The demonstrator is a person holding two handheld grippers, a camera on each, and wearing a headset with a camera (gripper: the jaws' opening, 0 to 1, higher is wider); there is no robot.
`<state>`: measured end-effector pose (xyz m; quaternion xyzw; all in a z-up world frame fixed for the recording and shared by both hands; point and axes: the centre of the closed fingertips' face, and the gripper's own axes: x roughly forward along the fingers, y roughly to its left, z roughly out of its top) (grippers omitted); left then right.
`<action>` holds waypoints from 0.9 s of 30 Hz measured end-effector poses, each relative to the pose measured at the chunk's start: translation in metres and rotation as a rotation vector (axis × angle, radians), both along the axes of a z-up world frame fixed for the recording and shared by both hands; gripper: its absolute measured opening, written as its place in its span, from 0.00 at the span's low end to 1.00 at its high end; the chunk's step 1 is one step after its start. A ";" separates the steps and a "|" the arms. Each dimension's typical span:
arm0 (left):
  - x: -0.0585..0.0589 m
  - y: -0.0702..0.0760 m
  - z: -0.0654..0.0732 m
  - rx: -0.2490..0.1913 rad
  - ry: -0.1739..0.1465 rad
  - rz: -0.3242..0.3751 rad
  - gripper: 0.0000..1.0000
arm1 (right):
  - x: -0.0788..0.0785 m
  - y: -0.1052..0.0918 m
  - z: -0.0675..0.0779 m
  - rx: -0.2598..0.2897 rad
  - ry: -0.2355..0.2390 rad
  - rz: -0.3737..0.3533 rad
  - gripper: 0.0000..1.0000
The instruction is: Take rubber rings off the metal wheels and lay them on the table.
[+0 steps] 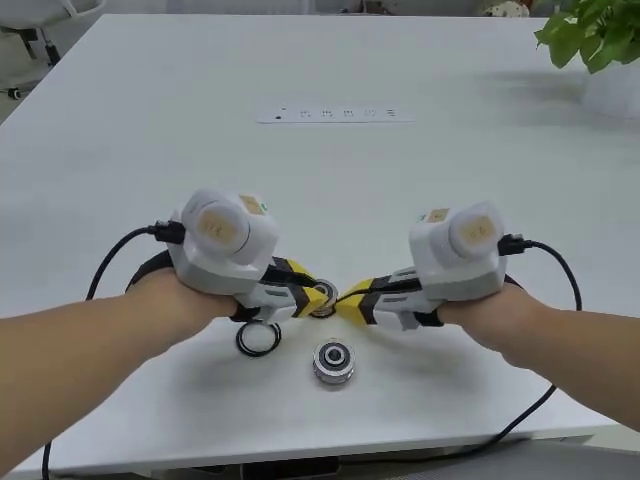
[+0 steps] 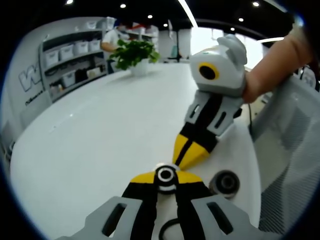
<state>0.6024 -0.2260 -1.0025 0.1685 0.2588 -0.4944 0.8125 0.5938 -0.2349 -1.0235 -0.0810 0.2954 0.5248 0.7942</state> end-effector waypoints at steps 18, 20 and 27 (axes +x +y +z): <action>-0.005 -0.004 -0.001 0.001 0.011 0.001 0.13 | 0.001 -0.009 0.002 0.082 0.129 -0.099 0.00; -0.005 -0.004 -0.001 0.002 0.012 0.002 0.13 | -0.001 -0.009 0.003 0.084 0.132 -0.102 0.00; -0.006 -0.005 -0.001 -0.001 0.003 -0.001 0.14 | -0.001 -0.007 0.002 0.078 0.134 -0.098 0.00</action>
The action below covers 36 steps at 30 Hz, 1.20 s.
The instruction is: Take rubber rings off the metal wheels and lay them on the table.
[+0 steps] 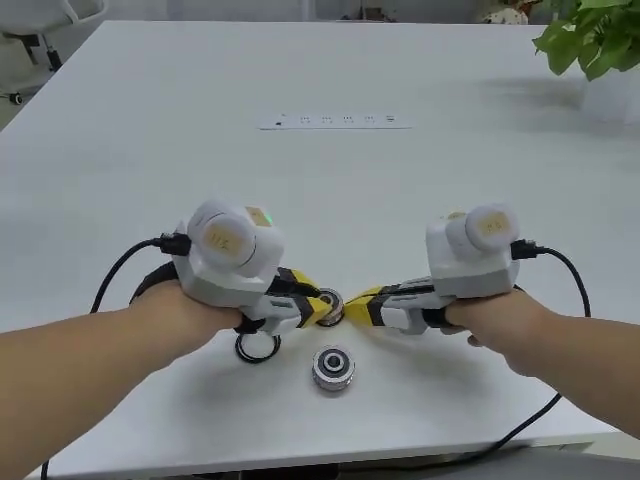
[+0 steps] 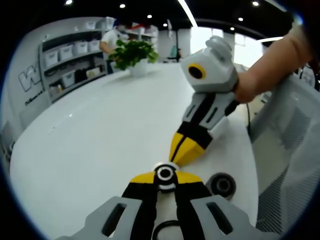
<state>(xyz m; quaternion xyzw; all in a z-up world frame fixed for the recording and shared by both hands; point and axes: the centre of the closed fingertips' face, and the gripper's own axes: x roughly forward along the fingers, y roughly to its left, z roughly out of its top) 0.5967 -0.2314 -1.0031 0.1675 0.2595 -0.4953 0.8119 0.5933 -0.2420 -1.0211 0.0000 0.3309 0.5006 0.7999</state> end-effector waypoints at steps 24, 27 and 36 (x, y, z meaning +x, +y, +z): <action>0.002 0.000 0.000 0.001 -0.004 0.018 0.12 | 0.009 -0.002 0.014 0.160 0.102 -0.097 0.00; 0.002 0.000 -0.001 0.004 -0.006 0.025 0.12 | 0.009 -0.002 0.014 0.158 0.101 -0.096 0.00; 0.002 0.000 -0.001 0.006 -0.005 0.034 0.12 | 0.006 0.004 0.020 0.168 0.102 -0.081 0.00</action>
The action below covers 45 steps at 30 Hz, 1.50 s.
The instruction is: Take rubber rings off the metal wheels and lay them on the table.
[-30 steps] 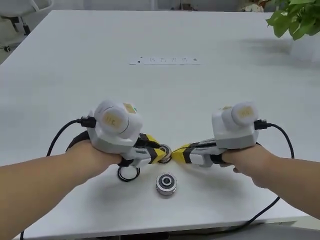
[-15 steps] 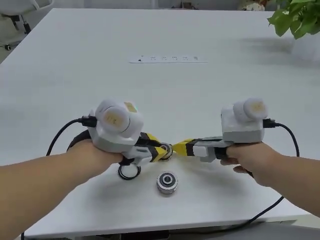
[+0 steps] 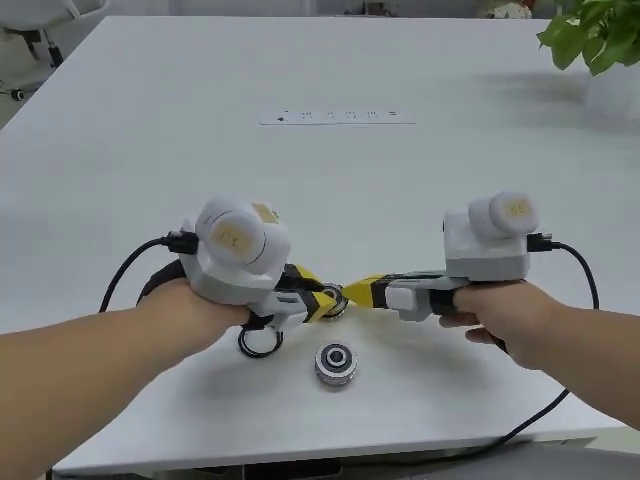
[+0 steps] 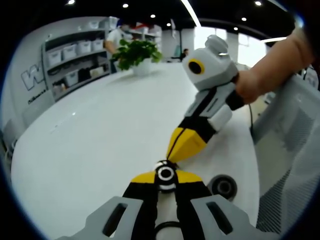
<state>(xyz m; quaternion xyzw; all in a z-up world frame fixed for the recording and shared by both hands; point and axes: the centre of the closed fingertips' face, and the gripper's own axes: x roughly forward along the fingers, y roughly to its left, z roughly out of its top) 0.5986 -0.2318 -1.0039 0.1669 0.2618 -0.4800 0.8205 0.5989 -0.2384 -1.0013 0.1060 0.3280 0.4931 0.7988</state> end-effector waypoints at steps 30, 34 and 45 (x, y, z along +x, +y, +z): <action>-0.002 -0.001 0.001 0.012 -0.005 -0.022 0.14 | -0.016 0.011 0.010 0.032 0.000 0.045 0.00; -0.004 0.001 0.005 0.010 -0.004 -0.035 0.14 | -0.015 0.011 0.010 0.033 0.000 0.047 0.00; -0.014 0.012 0.021 -0.017 -0.008 -0.066 0.23 | -0.016 0.012 0.014 0.042 0.002 0.064 0.00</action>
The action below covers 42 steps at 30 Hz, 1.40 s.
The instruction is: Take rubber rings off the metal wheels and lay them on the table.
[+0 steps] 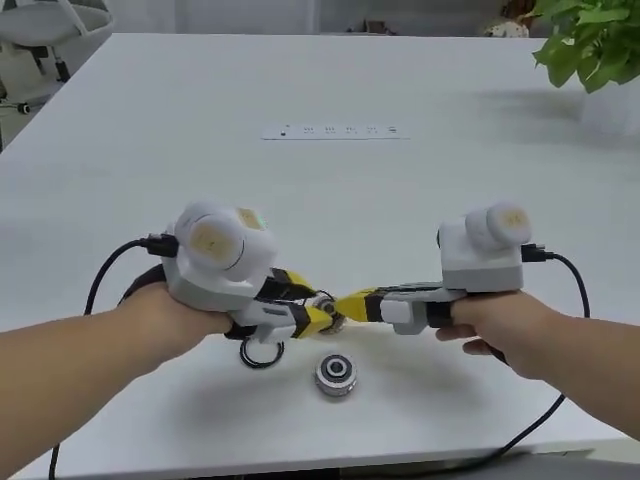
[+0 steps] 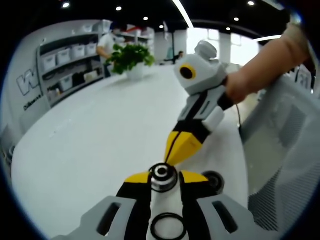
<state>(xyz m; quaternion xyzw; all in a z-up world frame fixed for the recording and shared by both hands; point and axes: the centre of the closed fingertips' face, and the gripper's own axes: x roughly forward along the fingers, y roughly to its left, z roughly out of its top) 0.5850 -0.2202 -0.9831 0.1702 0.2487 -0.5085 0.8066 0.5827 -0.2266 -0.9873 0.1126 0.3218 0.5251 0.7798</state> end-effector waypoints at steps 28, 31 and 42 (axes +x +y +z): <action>-0.038 0.053 0.032 -0.059 0.011 0.040 0.47 | -0.023 0.035 0.022 0.013 -0.024 0.125 0.00; -0.041 0.061 0.033 -0.062 0.010 0.057 0.49 | -0.025 0.040 0.020 0.008 -0.020 0.137 0.00; -0.049 0.082 0.033 -0.065 0.011 0.102 0.52 | -0.032 0.057 0.011 -0.015 -0.004 0.166 0.00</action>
